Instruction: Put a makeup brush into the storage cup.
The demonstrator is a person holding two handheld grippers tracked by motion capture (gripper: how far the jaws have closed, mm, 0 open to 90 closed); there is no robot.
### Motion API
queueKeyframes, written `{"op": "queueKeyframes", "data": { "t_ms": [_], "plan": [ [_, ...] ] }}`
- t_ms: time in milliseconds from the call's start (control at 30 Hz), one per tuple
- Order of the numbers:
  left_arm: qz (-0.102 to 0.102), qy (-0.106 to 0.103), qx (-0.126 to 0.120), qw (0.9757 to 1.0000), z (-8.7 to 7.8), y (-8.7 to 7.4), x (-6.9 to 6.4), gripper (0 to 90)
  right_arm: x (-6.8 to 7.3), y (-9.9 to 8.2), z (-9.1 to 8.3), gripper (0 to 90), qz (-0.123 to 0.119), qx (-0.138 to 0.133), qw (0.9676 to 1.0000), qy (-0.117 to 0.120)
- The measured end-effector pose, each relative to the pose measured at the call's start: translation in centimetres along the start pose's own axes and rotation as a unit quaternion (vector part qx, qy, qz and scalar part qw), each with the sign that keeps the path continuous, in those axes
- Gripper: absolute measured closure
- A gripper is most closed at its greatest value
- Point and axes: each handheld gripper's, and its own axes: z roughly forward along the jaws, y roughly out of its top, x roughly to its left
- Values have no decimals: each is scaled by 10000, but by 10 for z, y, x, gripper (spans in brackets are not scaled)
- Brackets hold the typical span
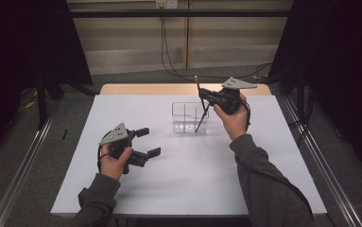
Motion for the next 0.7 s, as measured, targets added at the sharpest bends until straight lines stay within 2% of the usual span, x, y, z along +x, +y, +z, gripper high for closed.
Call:
{"op": "queueKeyframes", "data": {
  "t_ms": [700],
  "plan": [
    [-3, 6, -20, 10000, 0, 1, 0, 37, 1, -5, 1, 836, 4, 46, 10000, 6]
  ]
}}
